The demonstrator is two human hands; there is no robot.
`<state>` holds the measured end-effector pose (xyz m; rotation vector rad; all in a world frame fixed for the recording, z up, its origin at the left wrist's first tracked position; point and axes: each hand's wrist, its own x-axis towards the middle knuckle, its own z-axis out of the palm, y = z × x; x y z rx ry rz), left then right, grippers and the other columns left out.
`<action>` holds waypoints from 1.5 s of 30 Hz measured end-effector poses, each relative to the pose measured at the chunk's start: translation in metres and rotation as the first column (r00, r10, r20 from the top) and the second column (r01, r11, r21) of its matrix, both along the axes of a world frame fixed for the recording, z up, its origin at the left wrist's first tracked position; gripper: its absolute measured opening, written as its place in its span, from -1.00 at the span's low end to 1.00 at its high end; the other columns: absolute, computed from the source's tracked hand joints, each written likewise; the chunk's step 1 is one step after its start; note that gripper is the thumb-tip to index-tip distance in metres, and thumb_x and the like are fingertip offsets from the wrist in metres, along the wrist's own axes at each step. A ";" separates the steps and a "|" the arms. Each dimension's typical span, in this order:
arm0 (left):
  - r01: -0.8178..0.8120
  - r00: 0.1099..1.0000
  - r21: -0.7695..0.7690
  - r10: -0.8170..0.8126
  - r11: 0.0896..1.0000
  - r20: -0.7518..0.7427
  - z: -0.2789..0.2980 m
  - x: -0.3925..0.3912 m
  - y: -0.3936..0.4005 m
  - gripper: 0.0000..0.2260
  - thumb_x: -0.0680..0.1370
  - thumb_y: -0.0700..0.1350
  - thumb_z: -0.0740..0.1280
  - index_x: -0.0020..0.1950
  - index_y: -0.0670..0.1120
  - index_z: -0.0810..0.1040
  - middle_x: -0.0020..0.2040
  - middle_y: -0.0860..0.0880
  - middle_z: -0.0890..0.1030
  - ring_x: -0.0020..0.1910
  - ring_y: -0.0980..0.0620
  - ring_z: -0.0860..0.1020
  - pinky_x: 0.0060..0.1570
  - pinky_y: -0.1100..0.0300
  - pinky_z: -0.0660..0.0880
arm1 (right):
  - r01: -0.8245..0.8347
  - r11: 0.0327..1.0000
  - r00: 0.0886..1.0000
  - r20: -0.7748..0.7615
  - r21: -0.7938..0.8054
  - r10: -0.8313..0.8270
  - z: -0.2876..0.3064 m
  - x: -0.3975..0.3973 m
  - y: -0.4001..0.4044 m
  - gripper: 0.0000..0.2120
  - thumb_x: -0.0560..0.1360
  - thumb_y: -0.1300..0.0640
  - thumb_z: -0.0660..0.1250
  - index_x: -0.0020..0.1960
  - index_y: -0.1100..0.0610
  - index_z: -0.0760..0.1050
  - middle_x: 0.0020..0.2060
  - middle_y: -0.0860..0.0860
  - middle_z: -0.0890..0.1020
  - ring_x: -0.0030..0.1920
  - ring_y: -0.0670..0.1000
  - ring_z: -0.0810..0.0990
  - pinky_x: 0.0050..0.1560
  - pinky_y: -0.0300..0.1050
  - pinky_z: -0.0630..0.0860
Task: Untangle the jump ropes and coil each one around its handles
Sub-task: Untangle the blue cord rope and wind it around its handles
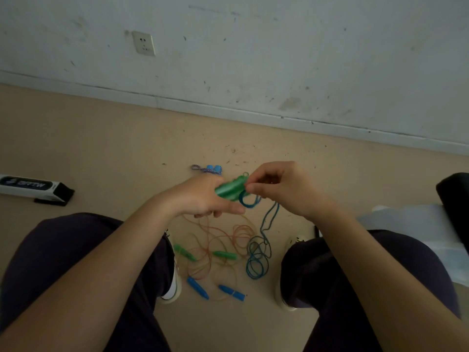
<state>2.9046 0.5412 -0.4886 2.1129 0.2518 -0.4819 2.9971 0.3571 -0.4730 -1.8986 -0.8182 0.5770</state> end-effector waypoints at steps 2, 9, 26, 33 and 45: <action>0.100 0.992 -0.046 -0.103 0.994 -0.074 0.003 -0.001 -0.008 -0.68 0.44 0.17 0.49 -0.02 -0.03 0.57 -0.37 -0.02 0.58 -0.51 0.06 0.41 -0.50 0.23 0.34 | -0.019 0.999 1.000 0.011 0.027 0.019 0.001 -0.003 0.002 -0.96 0.44 0.26 0.49 -0.14 0.15 0.67 -0.28 -0.01 0.66 -0.35 -0.23 0.54 -0.26 -0.36 0.48; 0.086 0.992 -0.199 -0.102 0.976 -0.074 0.007 -0.003 -0.020 -0.41 0.41 0.34 0.28 0.05 -0.18 0.55 -0.38 -0.03 0.56 -0.55 0.09 0.38 -0.45 0.21 0.37 | 0.000 0.996 0.997 -0.082 0.092 0.007 -0.008 0.001 0.006 -0.90 0.43 0.23 0.50 -0.12 0.11 0.59 -0.29 -0.08 0.65 -0.26 -0.12 0.58 -0.22 -0.28 0.48; -0.198 0.950 -0.523 0.295 0.829 0.106 0.004 0.000 -0.010 -0.86 0.59 -0.11 0.35 0.13 -0.11 0.56 -0.27 -0.05 0.62 -0.43 0.11 0.44 -0.43 0.27 0.36 | 0.116 0.972 0.948 -0.314 0.204 -0.048 -0.009 0.002 0.001 -0.88 0.52 0.16 0.39 0.01 0.20 0.58 -0.30 0.11 0.64 -0.40 0.07 0.57 -0.40 -0.12 0.51; -0.128 0.984 -0.420 0.167 0.899 0.057 0.003 -0.001 -0.013 -0.59 0.55 0.21 0.29 0.24 -0.06 0.52 -0.25 -0.03 0.55 -0.47 0.11 0.36 -0.48 0.25 0.25 | 0.160 0.976 0.954 -0.276 0.151 -0.114 -0.010 0.004 0.001 -0.85 0.48 0.13 0.45 -0.03 0.21 0.62 -0.39 0.05 0.58 -0.46 -0.02 0.50 -0.46 -0.28 0.41; -0.150 0.983 -0.449 0.182 0.881 0.030 0.007 -0.001 -0.017 -0.78 0.67 -0.13 0.20 0.14 -0.26 0.50 -0.22 -0.09 0.57 -0.44 0.07 0.39 -0.47 0.26 0.26 | 0.176 0.957 0.946 -0.310 0.232 -0.099 -0.009 0.005 0.001 -0.96 0.55 0.24 0.36 -0.01 0.17 0.53 -0.12 0.10 0.61 -0.20 0.06 0.64 -0.17 -0.01 0.61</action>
